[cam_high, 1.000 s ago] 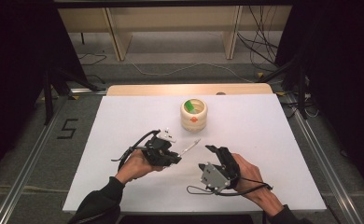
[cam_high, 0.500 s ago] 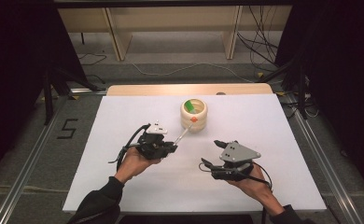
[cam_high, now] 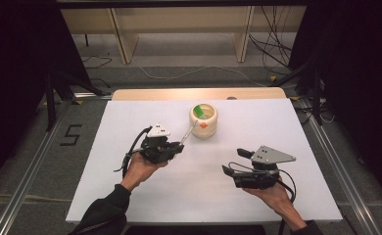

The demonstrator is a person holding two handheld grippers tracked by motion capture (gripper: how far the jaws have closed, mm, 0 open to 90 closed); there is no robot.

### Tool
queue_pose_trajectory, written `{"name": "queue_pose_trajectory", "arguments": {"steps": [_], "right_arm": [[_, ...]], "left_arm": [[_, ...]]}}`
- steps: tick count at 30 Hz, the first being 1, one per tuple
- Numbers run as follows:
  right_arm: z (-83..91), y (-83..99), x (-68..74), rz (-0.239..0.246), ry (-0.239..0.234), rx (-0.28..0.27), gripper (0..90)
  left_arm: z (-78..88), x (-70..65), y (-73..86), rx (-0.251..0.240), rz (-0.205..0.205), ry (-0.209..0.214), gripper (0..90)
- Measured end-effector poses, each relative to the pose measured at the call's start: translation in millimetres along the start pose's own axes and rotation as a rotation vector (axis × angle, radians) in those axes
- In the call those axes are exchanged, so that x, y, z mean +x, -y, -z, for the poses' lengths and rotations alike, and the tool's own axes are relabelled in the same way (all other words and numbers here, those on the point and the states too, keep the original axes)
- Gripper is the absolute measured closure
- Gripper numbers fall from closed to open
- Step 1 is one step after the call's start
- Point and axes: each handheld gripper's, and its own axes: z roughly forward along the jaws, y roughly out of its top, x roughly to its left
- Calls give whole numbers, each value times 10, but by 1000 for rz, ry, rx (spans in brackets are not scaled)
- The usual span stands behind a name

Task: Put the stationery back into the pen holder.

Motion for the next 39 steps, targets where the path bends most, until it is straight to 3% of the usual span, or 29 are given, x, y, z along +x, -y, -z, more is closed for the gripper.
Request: {"name": "queue_pose_trajectory", "arguments": {"steps": [4,9,14,23,39], "right_arm": [[36,39,-11,-3,9,4,225],[103,103,-40,-37,17,-6,222],[127,151,-45,-42,21,-4,222],[165,207,-44,-69,19,-5,224],[169,244,-49,-77,12,-8,227]], "left_arm": [[-8,32,-9,-13,-1,-9,792],[-32,87,-30,-27,22,-12,791],[-64,123,-80,-54,50,-17,791],[-128,170,-194,-83,60,-28,792],[-324,290,-413,-142,99,-44,792]]}}
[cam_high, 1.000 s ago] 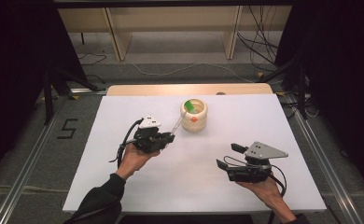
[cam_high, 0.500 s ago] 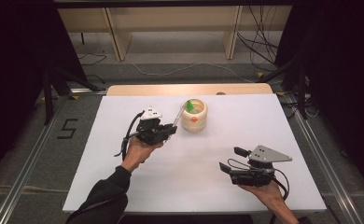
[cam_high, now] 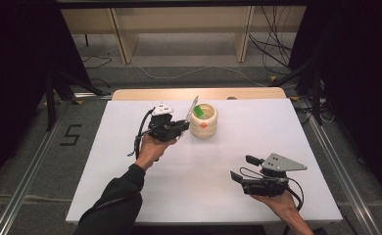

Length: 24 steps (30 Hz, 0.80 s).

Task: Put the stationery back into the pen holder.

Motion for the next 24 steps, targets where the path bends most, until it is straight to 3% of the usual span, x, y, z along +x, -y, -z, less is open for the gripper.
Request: {"name": "queue_pose_trajectory", "arguments": {"steps": [24], "right_arm": [[-3,14,9,-1,-13,4,229]], "left_arm": [[-380,91,-309,-59,43,-38,791]]}}
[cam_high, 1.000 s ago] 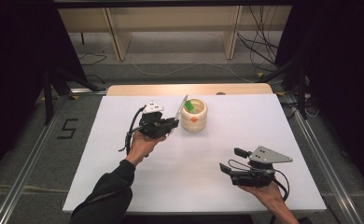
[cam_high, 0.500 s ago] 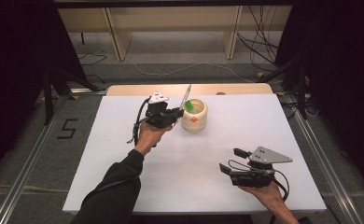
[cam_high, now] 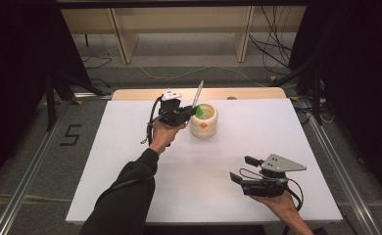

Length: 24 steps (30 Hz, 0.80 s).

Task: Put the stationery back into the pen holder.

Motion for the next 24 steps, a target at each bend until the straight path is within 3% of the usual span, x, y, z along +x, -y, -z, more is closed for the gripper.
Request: {"name": "queue_pose_trajectory", "arguments": {"steps": [16,24], "right_arm": [[-6,5,4,5,-5,2,238],[-7,6,5,8,-11,1,236]], "left_arm": [[-228,-13,-102,-26,31,-12,791],[-370,-36,-148,-25,27,-18,790]]}}
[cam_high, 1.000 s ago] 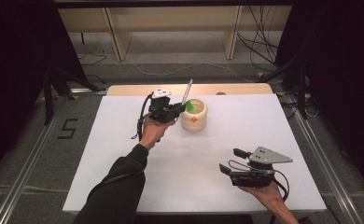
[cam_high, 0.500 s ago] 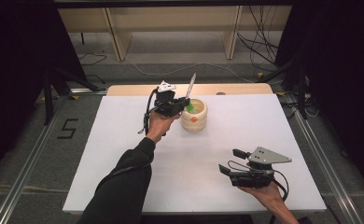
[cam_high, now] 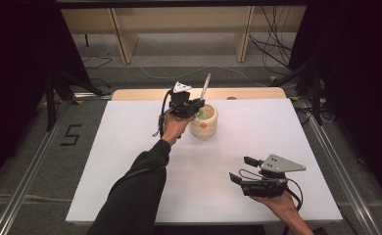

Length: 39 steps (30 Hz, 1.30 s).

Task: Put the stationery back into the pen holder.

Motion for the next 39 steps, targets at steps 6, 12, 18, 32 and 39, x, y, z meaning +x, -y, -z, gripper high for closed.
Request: {"name": "queue_pose_trajectory", "arguments": {"steps": [6,12,18,32,39], "right_arm": [[7,-1,4,0,-3,-3,236],[7,1,6,0,-7,-2,236],[3,1,6,1,-8,-4,237],[6,1,10,7,-14,-6,239],[4,1,16,12,-18,-3,241]], "left_arm": [[-87,-17,1,1,5,-2,790],[-145,10,35,3,7,-12,789],[-185,31,51,3,17,-14,789],[-269,27,93,11,20,-21,786],[-296,36,122,22,24,-26,786]]}}
